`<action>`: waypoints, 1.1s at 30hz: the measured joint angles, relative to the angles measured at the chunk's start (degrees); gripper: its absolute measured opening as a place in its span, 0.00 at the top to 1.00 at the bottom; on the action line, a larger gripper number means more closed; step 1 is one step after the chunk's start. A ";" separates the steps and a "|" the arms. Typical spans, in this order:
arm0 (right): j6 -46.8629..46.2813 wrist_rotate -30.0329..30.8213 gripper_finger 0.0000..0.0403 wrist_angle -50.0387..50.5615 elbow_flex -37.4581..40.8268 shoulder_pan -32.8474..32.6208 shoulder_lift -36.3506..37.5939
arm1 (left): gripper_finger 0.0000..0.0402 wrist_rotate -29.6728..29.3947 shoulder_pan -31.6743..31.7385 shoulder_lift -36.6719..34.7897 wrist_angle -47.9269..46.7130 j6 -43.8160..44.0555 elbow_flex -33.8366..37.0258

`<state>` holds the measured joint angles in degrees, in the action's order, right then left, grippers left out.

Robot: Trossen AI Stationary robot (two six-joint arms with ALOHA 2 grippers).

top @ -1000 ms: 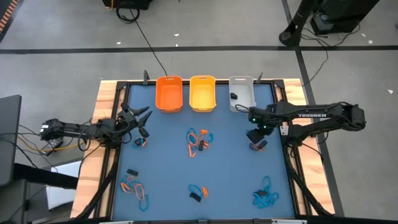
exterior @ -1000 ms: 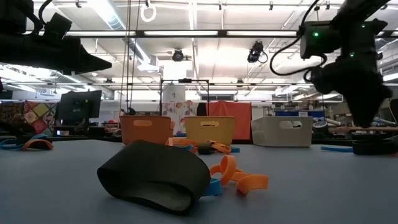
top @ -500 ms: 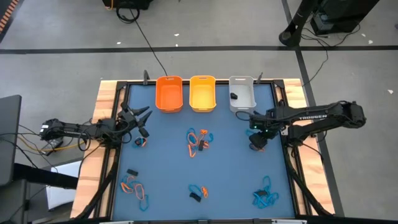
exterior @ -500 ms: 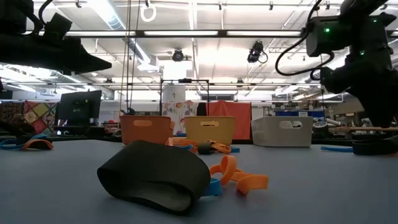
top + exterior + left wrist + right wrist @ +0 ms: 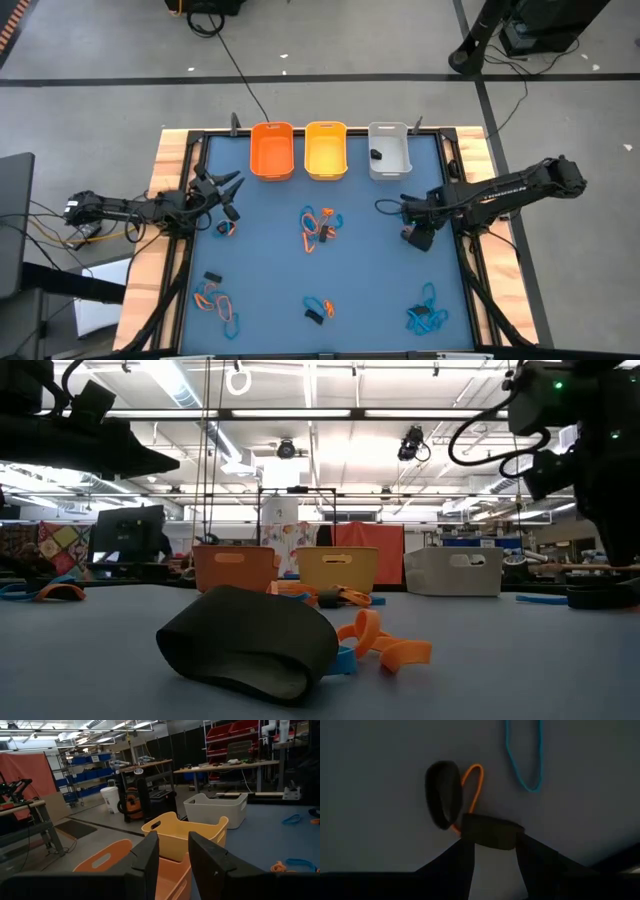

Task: Sort rubber bands into baskets
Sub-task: Put the black rubber band into the gray bin

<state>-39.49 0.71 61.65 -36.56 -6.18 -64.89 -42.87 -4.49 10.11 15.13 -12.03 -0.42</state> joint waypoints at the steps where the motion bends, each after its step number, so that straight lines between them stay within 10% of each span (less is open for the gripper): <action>1: 0.49 0.55 0.61 -0.03 0.00 -0.90 -0.61 | 0.73 0.00 0.00 0.02 0.19 0.00 0.02; 24: 3.30 13.18 0.63 0.64 0.02 -11.64 -18.48 | 0.73 -0.03 0.00 0.00 1.27 -1.46 0.00; 33: 3.22 13.09 0.88 -2.54 0.02 -9.76 -18.41 | 0.73 -0.04 0.01 0.00 1.36 -1.45 0.00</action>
<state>-36.27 13.80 59.11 -36.53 -15.94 -83.31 -42.92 -4.48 10.11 16.49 -13.49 -0.43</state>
